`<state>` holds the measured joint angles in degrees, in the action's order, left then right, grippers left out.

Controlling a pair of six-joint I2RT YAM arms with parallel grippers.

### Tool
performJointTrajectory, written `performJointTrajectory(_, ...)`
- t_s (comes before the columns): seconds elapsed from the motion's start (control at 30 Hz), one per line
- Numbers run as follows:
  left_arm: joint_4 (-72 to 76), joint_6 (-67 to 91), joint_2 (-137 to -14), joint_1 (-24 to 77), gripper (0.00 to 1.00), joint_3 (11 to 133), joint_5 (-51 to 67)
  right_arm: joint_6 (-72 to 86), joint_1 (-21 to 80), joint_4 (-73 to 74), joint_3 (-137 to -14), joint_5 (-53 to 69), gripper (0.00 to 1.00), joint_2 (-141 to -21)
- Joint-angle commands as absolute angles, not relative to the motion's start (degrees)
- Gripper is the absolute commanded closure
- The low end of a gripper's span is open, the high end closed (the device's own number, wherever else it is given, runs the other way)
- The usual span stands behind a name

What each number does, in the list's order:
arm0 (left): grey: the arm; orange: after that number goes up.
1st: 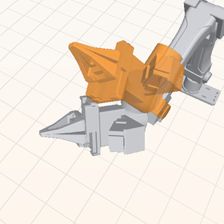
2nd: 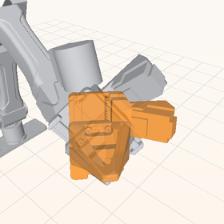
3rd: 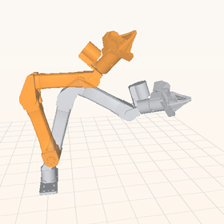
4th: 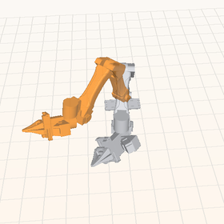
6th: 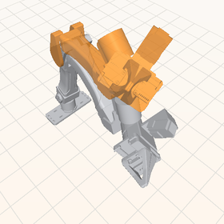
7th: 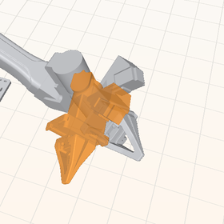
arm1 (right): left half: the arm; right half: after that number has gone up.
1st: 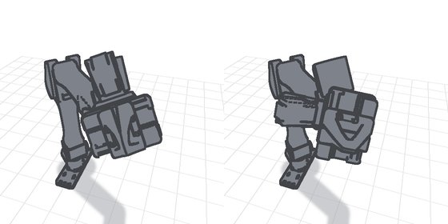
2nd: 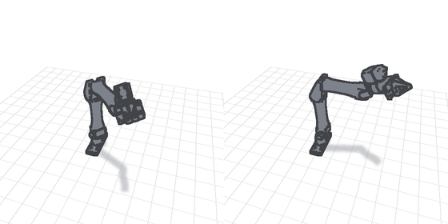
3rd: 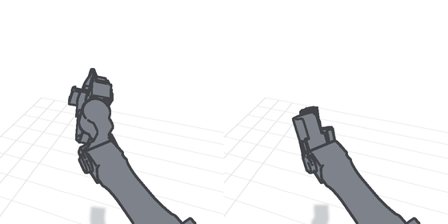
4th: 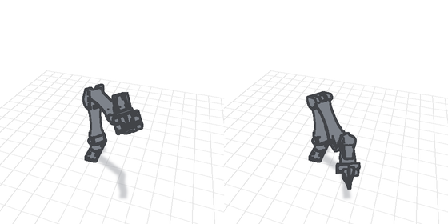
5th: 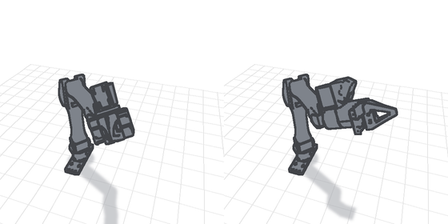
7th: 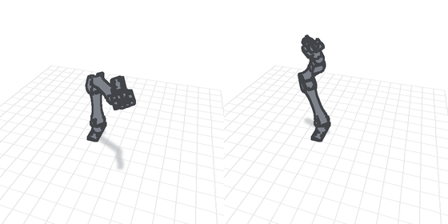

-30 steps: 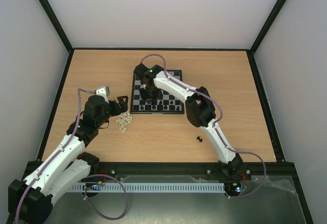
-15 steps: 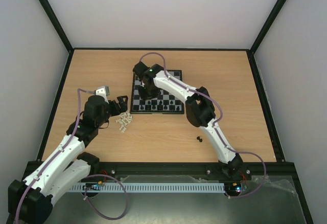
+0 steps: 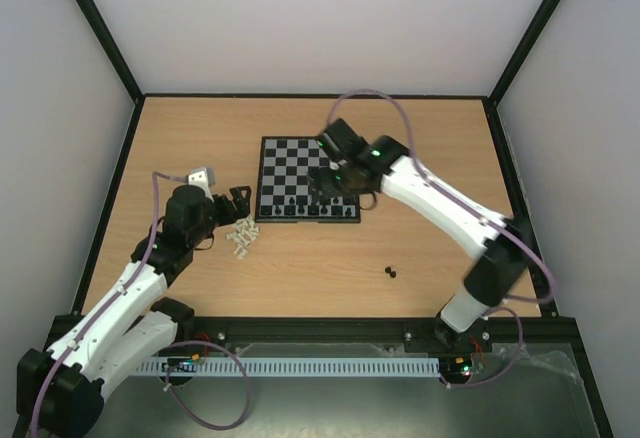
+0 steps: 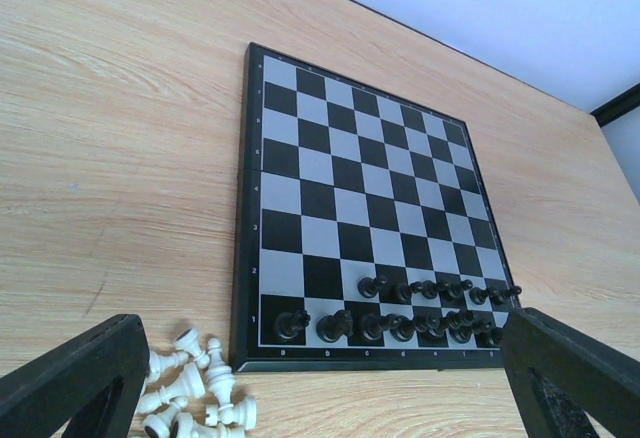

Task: Set up the chess pieces on the board
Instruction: Pick up the chess piece at the center of the board.

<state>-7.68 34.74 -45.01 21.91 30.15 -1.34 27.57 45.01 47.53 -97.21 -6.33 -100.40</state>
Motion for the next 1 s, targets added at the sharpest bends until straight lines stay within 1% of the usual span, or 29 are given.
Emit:
performJointTrajectory(0.0,-5.42,34.49,-46.0,21.53,0.01,30.31,0.52,34.0,44.95,49.42,-78.05,-8.57,0.07,-87.61)
performJointTrajectory(0.07,-4.75,34.42,-46.58,21.53,0.0,30.14,1.63,37.34,45.0,50.23,-70.76,-9.73,0.13,-82.15)
performJointTrajectory(0.1,-4.36,34.45,-46.85,21.54,0.01,29.98,2.21,39.13,44.99,50.41,-67.25,-10.04,0.14,-79.59)
performJointTrajectory(0.13,-3.98,34.49,-47.13,21.58,0.01,29.91,2.79,40.55,44.98,50.32,-64.0,-9.93,0.18,-77.35)
performJointTrajectory(0.2,-3.41,34.53,-47.66,21.66,0.01,29.73,3.54,42.9,44.95,49.81,-58.29,-9.56,0.33,-74.44)
performJointTrajectory(0.27,-2.9,34.56,-47.9,21.74,0.0,29.42,4.19,44.88,44.97,48.87,-53.66,-9.16,0.35,-72.94)
performJointTrajectory(0.3,-2.64,34.54,-47.9,21.71,0.01,29.3,4.55,45.79,44.97,48.2,-51.67,-9.02,0.4,-72.46)
performJointTrajectory(0.33,-2.41,34.63,-47.86,21.73,0.01,29.21,4.75,46.74,44.95,47.29,-49.9,-9.41,0.42,-72.2)
performJointTrajectory(0.4,-1.89,34.65,-47.53,21.77,0.0,28.89,5.31,48.56,44.54,45.66,-47.58,-10.4,0.42,-71.62)
performJointTrajectory(0.53,-1.29,34.79,-47.58,21.71,0.0,28.7,5.85,48.78,43.8,44.69,-45.52,-11.17,0.49,-74.33)
performJointTrajectory(0.6,-0.83,34.76,-47.85,21.71,0.0,28.53,6.12,48.33,43.5,43.08,-44.23,-10.45,0.55,-75.48)
performJointTrajectory(0.67,-0.47,34.82,-48.18,21.72,0.0,28.1,6.13,47.98,43.15,40.74,-42.98,-9.58,0.57,-76.16)
performJointTrajectory(0.7,-0.3,34.86,-48.43,21.71,0.0,28.04,6.2,47.72,42.89,39.82,-42.64,-8.93,0.61,-76.72)
performJointTrajectory(0.8,-0.07,34.84,-48.76,21.72,0.01,27.75,6.2,47.24,42.8,38.15,-42.39,-8.17,0.62,-78.87)
performJointTrajectory(0.97,0.18,34.89,-48.88,21.71,0.01,27.37,5.76,46.81,42.29,37.06,-41.72,-8.75,0.61,-80.19)
